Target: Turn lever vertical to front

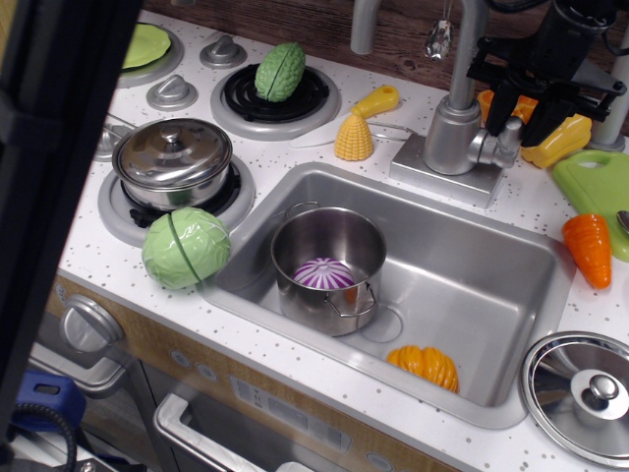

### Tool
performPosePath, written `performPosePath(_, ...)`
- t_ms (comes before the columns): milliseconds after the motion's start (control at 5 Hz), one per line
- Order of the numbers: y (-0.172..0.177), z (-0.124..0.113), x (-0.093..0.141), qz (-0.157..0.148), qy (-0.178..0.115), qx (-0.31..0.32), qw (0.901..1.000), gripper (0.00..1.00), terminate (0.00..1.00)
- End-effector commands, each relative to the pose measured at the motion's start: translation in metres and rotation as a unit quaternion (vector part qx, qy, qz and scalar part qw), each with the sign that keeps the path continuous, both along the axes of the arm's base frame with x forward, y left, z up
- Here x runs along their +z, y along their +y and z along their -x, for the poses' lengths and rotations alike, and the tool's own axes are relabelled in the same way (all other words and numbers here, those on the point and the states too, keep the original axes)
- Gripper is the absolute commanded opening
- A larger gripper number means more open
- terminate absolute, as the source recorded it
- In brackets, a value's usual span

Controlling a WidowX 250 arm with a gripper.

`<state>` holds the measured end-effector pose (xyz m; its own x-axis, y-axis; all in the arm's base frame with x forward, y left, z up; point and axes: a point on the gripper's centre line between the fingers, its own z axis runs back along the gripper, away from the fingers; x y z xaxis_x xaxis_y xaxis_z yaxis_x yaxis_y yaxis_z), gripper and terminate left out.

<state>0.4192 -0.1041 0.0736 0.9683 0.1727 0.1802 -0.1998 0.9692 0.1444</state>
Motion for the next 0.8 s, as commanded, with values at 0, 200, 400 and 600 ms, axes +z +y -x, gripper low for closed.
performPosePath(0,-0.017,0.008,0.007,0.014,-0.027,-0.013,0.9995,0.00,0.00)
performPosePath(200,-0.014,0.008,-0.002,0.020,-0.033,-0.015,0.9991,0.00,0.00)
performPosePath(400,-0.016,0.009,-0.013,0.027,-0.039,-0.015,0.9988,0.00,0.00)
performPosePath(600,-0.015,0.010,-0.018,0.028,-0.040,-0.017,0.9987,0.00,0.00)
